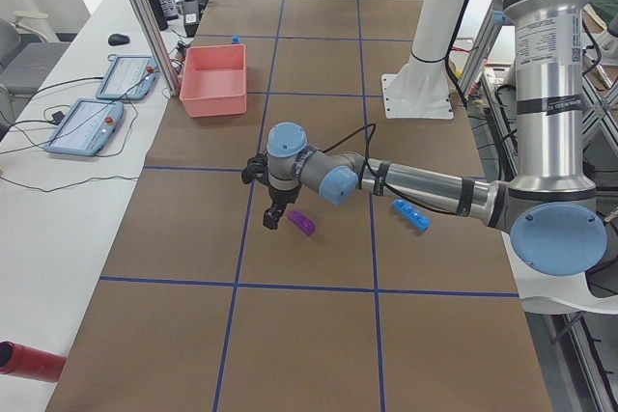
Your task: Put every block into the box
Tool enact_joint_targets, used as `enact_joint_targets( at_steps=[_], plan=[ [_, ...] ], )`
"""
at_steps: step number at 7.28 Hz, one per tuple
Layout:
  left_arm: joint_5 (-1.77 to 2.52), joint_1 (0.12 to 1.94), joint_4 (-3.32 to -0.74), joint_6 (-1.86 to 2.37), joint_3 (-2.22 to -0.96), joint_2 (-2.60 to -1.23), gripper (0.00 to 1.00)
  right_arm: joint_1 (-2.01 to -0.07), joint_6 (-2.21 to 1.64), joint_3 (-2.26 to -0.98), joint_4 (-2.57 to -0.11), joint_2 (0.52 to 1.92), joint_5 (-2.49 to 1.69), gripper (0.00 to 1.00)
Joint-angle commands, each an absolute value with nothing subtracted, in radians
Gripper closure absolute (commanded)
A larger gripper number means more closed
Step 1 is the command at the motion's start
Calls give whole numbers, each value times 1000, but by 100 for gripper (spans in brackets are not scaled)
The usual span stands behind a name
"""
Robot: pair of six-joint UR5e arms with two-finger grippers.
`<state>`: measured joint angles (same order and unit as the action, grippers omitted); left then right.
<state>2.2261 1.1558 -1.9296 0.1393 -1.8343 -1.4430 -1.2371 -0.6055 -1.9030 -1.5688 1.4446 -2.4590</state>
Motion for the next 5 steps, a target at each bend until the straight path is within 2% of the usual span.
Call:
enact_joint_targets(
  at_steps=[1,3,5],
  plan=[
    [2198,1053,-1959,182,-1826,-1437,0,-1223,-707,-1896,-1736,1232,-2462,100],
    [2133,961,-1965,222,-1790,-1459,0,-1172,-808,-1827,-1735,1102,-2457,100],
    [2129,954,-1994,224,-1734,-1482,1,-1117,-903,-1700,-1724,938,-2447,100]
  ],
)
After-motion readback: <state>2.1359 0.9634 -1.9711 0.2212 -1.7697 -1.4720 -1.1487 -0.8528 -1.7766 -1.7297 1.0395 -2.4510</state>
